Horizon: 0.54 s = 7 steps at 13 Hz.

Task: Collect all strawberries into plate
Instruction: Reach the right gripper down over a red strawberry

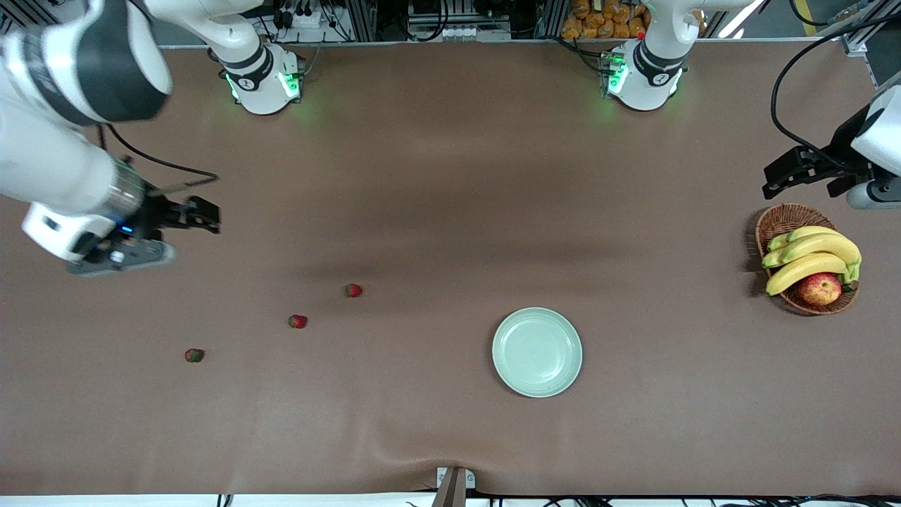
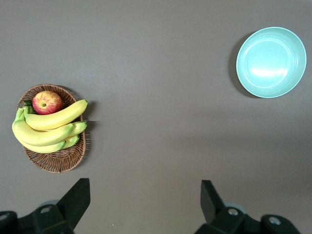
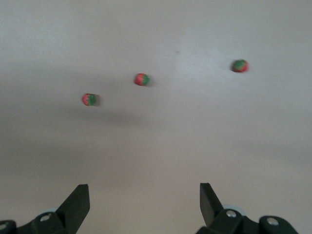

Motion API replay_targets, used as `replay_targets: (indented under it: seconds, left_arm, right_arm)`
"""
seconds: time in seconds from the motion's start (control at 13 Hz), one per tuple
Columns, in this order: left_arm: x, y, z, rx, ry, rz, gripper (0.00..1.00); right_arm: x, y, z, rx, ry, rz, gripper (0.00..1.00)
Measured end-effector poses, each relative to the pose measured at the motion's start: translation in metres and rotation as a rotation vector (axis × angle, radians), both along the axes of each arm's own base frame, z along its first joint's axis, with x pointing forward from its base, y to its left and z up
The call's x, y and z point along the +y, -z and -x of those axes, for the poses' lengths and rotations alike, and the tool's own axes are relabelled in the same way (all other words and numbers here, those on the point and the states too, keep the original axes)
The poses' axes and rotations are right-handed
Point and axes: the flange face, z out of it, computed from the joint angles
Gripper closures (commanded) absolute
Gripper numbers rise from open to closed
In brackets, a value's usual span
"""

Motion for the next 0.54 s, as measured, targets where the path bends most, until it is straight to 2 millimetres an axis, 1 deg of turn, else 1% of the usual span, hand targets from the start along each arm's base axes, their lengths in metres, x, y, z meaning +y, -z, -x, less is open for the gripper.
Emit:
replay_targets:
  seconds: [0.15,0.31,0.38,0.46,0.54]
  left_arm:
    - [0.000,0.000,0.000,0.001,0.000,0.000,0.00]
    - [0.000,0.001,0.000,0.002,0.000,0.000,0.00]
    - [0.000,0.001,0.000,0.002,0.000,0.000,0.00]
    - [0.000,0.001,0.000,0.003,-0.001,0.000,0.00]
    - [0.001,0.001,0.000,0.003,-0.001,0.000,0.00]
  right_arm:
    - [0.039,0.053,-0.013,0.018,-0.054,0.008,0.00]
    - [0.069,0.107,-0.022,0.034,-0.094,0.016,0.00]
    - [0.079,0.126,-0.025,0.037,-0.106,0.018,0.00]
    - [0.083,0.139,-0.027,0.039,-0.112,0.020,0.00]
    - [0.083,0.145,-0.027,0.047,-0.113,0.022,0.00]
